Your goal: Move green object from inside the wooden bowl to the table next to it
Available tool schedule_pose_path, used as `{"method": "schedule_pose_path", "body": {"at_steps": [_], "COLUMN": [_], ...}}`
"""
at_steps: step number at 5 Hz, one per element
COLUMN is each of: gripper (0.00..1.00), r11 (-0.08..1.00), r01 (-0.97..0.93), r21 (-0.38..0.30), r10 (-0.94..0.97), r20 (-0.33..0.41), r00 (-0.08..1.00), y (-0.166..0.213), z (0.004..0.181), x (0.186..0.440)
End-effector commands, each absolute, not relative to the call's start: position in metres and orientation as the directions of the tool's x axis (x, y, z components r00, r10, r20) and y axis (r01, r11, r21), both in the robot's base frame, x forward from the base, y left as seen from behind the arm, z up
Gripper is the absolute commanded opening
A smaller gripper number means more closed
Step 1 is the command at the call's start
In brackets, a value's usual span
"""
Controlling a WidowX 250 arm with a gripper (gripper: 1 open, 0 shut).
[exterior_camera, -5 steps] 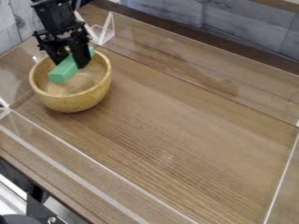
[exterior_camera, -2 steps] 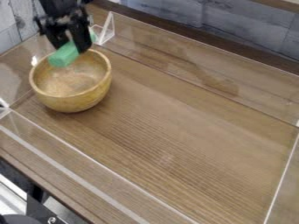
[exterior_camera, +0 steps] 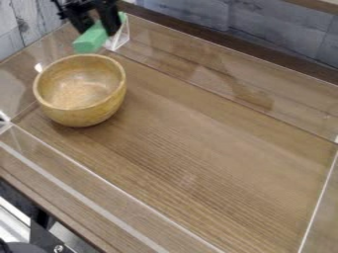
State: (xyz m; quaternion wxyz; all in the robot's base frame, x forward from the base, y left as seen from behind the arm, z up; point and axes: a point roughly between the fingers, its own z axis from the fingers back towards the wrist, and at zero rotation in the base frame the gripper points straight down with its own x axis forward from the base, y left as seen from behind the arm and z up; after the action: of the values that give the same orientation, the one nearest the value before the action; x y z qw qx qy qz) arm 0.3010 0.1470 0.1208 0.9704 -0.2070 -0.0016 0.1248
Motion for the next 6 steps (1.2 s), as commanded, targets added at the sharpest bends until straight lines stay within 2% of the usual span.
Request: {"method": "schedule_pose_path", "body": {"at_steps": [1,3,4,6], "gripper": [0.0,0.0,0.0,0.0], "r11": [0.905,0.91,0.918,0.938], "r01": [-0.201,-0.155,-0.129,-0.145], "r21": [-0.375,-0.385,-0.374,-0.314], "r10": [0.243,0.196,0.162,0.165], "r20": [0.068,0.071,0.058,0.041], "r00": [0.968,0.978,0.985,0.985], "y": [0.139,0.108,0.093,0.048], "z": [0.156,0.159,0.155,0.121], "x": [0.307,0.318,0.327,0.333]}}
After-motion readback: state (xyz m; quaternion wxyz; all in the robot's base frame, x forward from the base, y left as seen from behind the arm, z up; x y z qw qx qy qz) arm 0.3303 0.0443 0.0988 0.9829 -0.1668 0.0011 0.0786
